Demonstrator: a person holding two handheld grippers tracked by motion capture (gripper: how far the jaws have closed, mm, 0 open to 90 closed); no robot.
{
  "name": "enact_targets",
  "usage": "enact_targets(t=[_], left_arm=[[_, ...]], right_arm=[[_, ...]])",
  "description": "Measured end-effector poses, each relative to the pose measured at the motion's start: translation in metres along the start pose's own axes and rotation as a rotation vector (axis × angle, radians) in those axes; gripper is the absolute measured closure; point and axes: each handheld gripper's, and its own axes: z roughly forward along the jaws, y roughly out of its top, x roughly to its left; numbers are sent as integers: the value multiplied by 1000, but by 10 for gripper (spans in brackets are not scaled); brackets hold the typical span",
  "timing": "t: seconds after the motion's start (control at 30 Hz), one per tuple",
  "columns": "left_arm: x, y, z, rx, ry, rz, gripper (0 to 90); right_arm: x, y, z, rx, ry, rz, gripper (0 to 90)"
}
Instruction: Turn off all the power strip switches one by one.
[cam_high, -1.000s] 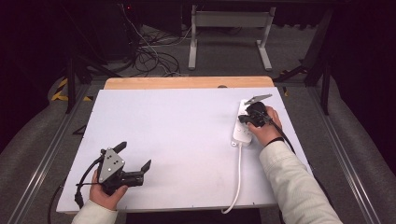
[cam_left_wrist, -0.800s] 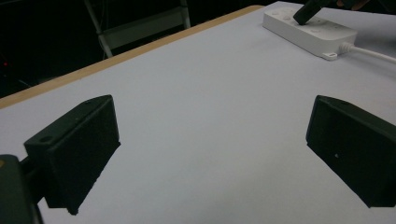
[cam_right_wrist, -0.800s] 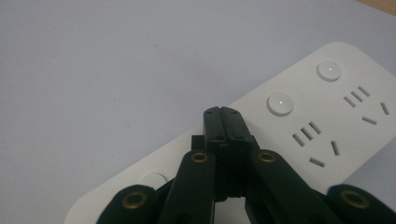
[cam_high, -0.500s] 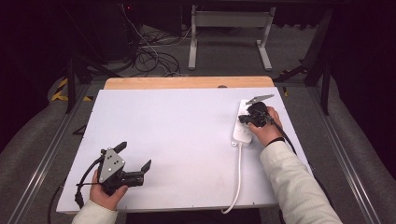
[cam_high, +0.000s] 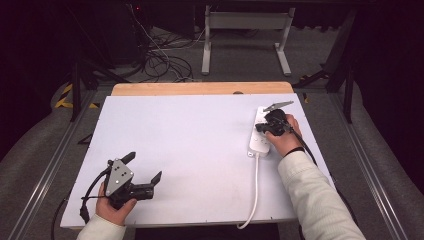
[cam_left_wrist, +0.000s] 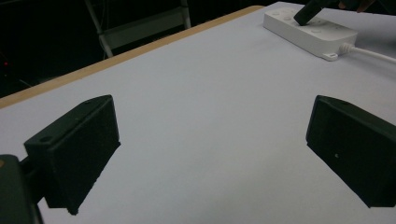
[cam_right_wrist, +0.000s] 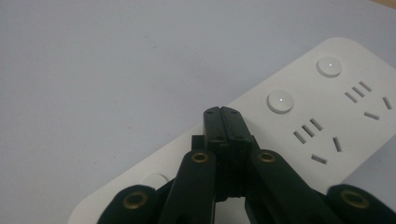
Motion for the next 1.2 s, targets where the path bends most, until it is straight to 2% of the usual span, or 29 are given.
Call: enact_targets(t=[0.23, 0.27, 0.3, 0.33, 0.43, 0.47, 0.53, 0.63, 0.97, 1.2], left_arm=[[0, 0, 0, -2, 0, -3, 30], [0, 0, 0, 0, -1, 0, 30], [1, 0, 0, 1, -1, 0, 30], [1, 0, 0, 4, 0, 2, 30], [1, 0, 1, 4, 1, 1, 30], [1, 0, 1, 4, -1, -4, 30], [1, 0, 2, 5, -1, -4, 30], [1, 0, 1, 5, 1, 4, 30], [0, 0, 0, 3, 1, 0, 30], [1, 0, 1, 5, 5, 2, 30]], right_arm=[[0, 0, 1, 1, 0, 12, 900], [0, 0, 0, 3, -1, 6, 900], [1, 2, -3, -17, 0, -15, 900], [1, 4, -5, -10, -21, -21, 900], [-1, 9, -18, -112, 0, 0, 900], [0, 11, -20, -120, 4, 3, 900], [2, 14, -22, -119, -4, -16, 900], [2, 15, -23, -117, -9, -16, 900], [-8, 17, -21, -114, -36, 9, 900], [-18, 16, -14, -94, -44, 29, 900]])
